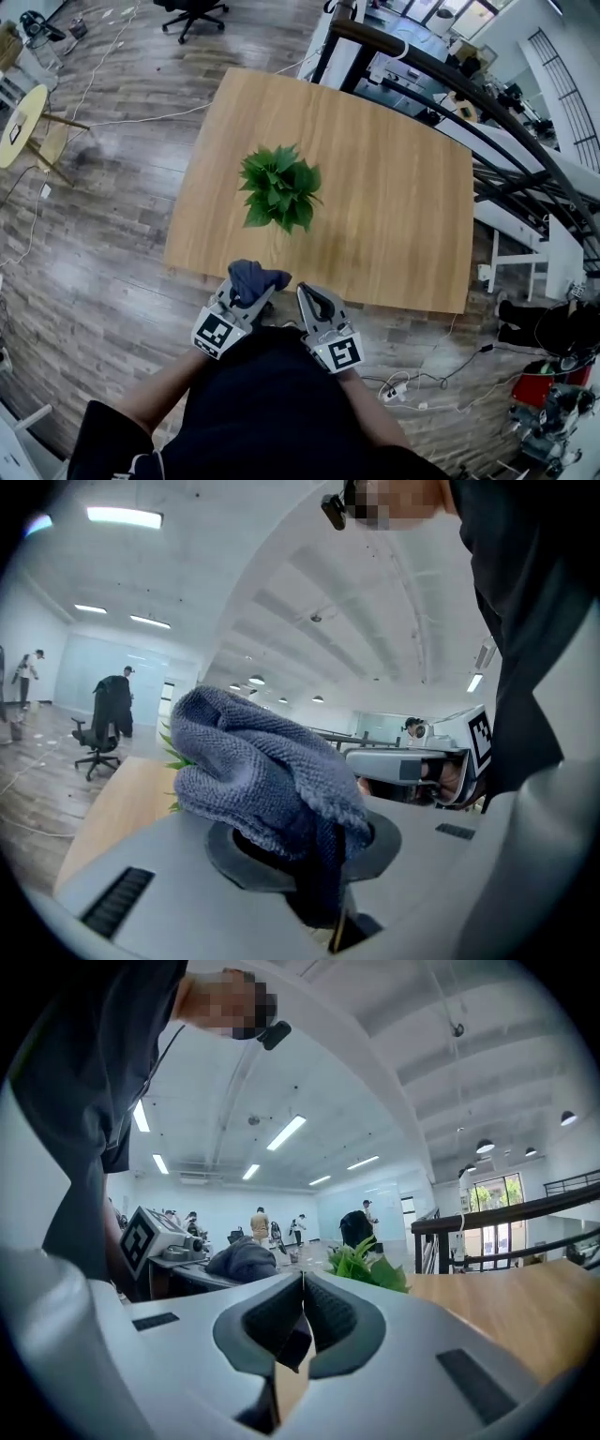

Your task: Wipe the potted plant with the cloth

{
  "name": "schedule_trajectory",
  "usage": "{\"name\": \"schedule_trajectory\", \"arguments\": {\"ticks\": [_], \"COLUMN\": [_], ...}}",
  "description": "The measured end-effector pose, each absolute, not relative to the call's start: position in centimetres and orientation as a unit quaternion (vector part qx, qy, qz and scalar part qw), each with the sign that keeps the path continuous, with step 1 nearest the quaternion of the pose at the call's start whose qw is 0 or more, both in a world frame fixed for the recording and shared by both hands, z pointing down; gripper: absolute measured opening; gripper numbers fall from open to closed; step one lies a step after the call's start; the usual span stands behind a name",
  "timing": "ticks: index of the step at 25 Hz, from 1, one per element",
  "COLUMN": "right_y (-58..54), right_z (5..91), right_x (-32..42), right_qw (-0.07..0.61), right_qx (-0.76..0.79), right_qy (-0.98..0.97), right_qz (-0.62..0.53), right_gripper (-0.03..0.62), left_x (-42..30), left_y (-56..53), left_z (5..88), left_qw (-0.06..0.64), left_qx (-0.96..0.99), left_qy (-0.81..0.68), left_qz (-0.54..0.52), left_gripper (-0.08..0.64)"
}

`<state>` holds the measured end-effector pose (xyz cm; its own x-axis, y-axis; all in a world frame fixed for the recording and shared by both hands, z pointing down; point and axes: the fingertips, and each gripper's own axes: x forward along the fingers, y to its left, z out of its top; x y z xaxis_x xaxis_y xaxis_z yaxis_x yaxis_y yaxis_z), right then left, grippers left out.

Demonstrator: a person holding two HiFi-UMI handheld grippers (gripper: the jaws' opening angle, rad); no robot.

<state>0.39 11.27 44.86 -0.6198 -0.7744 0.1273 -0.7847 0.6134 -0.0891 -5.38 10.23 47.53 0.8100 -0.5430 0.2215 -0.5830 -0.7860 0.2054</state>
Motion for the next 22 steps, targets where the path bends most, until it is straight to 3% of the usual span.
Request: {"name": "schedule_trajectory", "arguments": {"ticks": [4, 8, 22], "right_y": [12.9, 14.9, 19.2], "right_z": [42.2, 38.2, 38.2], "right_x": [2.8, 5.1, 8.8], "right_qw": [0.055, 0.026, -0.008], "right_qx": [0.434, 0.446, 0.490], "right_qy": [-0.899, -0.894, -0.871], "right_qz": [0.016, -0.028, 0.034], "right_gripper": [0.017, 0.017, 0.017], "left_x": [-3.6, -1.1, 2.0], "left_y": [12.0, 13.8, 20.2], "left_z": [45.6, 42.5, 39.7], "left_qw": [0.125, 0.100, 0.069], "left_qx": [0.927, 0.918, 0.891], "left_qy": [-0.348, -0.382, -0.449], "left_qz": [0.057, 0.022, 0.006], "left_gripper": [0.094, 0.094, 0.094]}}
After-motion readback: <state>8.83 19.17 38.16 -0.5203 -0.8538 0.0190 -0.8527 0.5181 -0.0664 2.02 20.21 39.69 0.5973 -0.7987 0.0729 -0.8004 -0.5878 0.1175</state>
